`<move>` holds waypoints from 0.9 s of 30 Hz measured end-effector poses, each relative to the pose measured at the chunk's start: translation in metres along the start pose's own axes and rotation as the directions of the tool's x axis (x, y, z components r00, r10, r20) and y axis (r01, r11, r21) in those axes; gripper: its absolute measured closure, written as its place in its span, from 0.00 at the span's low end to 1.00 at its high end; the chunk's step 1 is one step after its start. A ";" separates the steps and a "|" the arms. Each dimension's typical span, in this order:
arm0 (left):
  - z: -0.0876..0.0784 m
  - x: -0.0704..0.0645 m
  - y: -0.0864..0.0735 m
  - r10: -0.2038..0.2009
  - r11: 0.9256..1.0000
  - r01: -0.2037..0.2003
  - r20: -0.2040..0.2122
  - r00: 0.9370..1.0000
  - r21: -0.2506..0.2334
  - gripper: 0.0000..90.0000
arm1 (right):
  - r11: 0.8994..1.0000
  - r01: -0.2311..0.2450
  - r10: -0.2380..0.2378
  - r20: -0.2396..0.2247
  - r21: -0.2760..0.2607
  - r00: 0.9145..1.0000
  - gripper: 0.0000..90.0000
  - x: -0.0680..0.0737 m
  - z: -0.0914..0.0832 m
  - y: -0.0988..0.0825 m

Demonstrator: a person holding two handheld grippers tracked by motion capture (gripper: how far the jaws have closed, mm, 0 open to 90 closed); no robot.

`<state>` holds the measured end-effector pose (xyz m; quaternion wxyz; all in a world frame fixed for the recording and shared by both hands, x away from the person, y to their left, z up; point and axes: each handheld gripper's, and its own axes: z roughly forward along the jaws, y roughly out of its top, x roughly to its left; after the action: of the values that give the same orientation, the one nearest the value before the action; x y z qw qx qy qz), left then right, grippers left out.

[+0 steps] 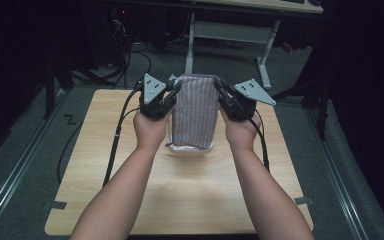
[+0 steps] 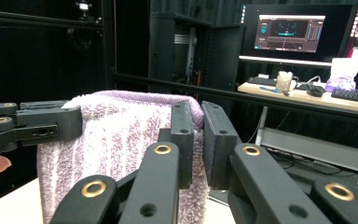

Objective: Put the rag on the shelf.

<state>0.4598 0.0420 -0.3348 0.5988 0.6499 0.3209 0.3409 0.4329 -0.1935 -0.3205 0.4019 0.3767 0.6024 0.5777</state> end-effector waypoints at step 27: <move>0.064 0.031 -0.023 -0.055 0.972 0.058 -0.021 0.998 0.227 0.86 | 0.972 0.074 -0.085 0.039 0.224 0.996 0.93 -0.029 0.076 -0.029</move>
<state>0.5303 0.0334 -0.3587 0.5273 0.7023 0.3808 0.2895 0.5143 -0.1920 -0.3489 0.3944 0.4085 0.6681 0.4809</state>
